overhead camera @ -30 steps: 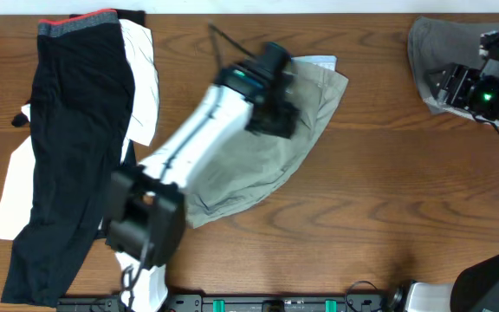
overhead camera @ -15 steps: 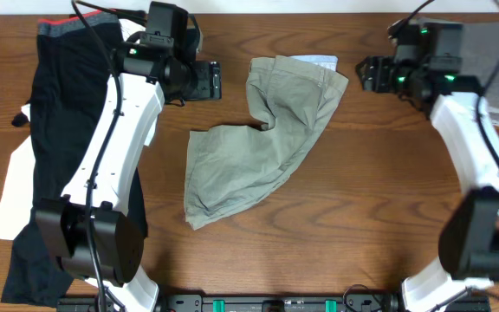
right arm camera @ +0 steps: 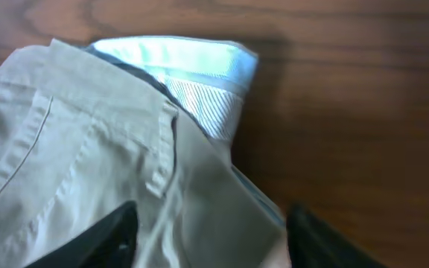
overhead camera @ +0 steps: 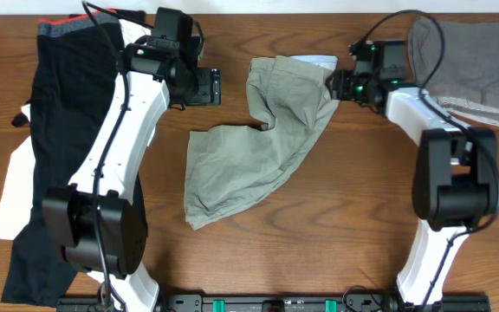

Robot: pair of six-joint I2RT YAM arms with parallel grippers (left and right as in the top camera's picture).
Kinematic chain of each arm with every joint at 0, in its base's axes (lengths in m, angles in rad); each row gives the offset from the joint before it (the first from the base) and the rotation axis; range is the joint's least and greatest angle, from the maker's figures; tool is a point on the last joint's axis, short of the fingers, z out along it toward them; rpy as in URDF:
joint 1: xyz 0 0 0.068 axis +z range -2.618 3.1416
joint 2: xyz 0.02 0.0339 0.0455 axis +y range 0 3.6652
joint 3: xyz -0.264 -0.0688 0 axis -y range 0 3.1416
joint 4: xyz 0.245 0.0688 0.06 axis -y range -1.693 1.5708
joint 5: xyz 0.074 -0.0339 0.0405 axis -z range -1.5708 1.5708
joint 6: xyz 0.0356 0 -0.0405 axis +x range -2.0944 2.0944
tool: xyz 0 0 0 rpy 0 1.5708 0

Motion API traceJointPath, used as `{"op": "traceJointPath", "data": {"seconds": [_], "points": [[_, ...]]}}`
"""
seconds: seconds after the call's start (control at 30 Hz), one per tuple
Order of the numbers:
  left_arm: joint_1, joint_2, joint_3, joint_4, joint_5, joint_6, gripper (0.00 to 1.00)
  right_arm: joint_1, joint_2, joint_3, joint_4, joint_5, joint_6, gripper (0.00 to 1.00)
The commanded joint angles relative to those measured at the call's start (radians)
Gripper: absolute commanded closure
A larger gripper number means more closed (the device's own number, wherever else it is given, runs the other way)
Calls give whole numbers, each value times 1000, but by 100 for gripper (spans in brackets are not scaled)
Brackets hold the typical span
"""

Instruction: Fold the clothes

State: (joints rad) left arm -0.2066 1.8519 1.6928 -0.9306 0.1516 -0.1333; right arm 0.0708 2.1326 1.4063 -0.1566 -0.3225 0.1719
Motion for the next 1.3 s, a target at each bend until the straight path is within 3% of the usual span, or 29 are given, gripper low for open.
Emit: {"op": "traceJointPath", "data": {"seconds": [0.0, 0.1, 0.17, 0.23, 0.47, 0.87, 1.17, 1.27], "points": [[3, 23, -8, 0, -14, 9, 18, 21, 45, 5, 32, -3, 60, 42], [3, 24, -9, 1, -14, 9, 18, 26, 66, 5, 45, -3, 61, 56], [3, 24, -9, 1, -14, 9, 18, 26, 71, 5, 45, 1, 72, 82], [3, 24, -9, 1, -15, 9, 18, 24, 69, 9, 48, 1, 87, 99], [3, 24, -9, 5, -15, 9, 18, 14, -41, 112, -104, 1, 72, 98], [82, 16, 3, 37, -14, 61, 18, 14, -347, 498, -613, 65, -80, 98], [138, -134, 9, 39, 2, 62, 18, 32, -475, 537, -686, 55, -103, 99], [138, -212, 9, 38, 70, 90, 18, 59, -491, 537, -694, 37, -122, 99]]}}
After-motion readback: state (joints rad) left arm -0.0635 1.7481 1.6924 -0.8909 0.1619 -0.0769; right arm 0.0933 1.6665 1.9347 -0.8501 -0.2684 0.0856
